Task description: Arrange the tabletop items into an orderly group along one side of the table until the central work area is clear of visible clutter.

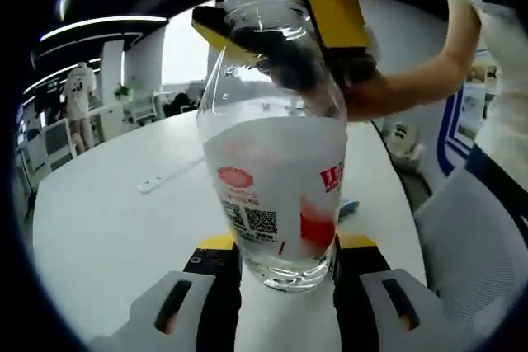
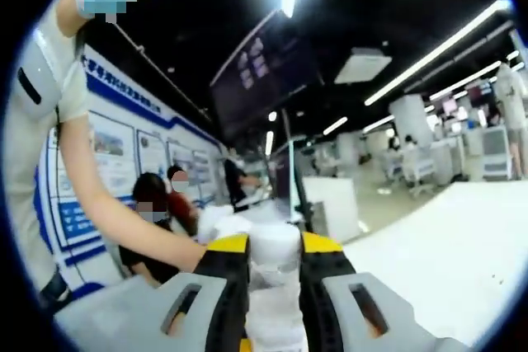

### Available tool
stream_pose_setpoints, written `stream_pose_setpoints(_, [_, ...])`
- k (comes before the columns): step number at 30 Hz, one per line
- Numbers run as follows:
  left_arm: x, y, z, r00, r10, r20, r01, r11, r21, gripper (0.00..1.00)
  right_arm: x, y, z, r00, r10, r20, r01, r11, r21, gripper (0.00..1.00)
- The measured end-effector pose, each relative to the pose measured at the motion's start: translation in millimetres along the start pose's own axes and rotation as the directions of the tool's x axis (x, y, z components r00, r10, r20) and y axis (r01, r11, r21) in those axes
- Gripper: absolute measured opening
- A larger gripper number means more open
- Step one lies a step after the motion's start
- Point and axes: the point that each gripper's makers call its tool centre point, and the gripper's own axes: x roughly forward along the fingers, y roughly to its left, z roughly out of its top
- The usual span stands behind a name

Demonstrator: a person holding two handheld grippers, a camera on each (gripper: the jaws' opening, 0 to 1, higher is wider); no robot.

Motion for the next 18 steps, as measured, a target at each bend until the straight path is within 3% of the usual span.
stream_pose_setpoints(4, [5,29.8,1.9,0.998,0.056,-0.013,-0.056,0.998,0.019,0.40,4,-22,1.6,1.000,0.004,0.023,-0.003,1.000,-0.023,0.18])
stream_pose_setpoints(7, [12,47.1,-3.1,0.997,0.067,-0.044,-0.066,0.997,0.033,0.40,8,-36,-3.5,1.000,0.007,0.010,-0.007,0.999,-0.049,0.18])
stream_pose_setpoints(12, [33,71.3,-15.9,0.995,0.062,-0.075,-0.059,0.997,0.045,0.40,8,-61,-20.4,0.999,-0.025,-0.033,0.023,0.997,-0.072,0.18])
stream_pose_setpoints(15, [46,85.5,-27.5,0.990,0.074,-0.121,-0.067,0.996,0.066,0.40,6,-76,-34.1,0.997,-0.048,-0.058,0.043,0.996,-0.083,0.19])
stream_pose_setpoints(18, [54,95.0,-36.2,0.989,0.075,-0.126,-0.067,0.995,0.067,0.40,5,-86,-43.9,0.995,-0.067,-0.074,0.059,0.994,-0.095,0.19])
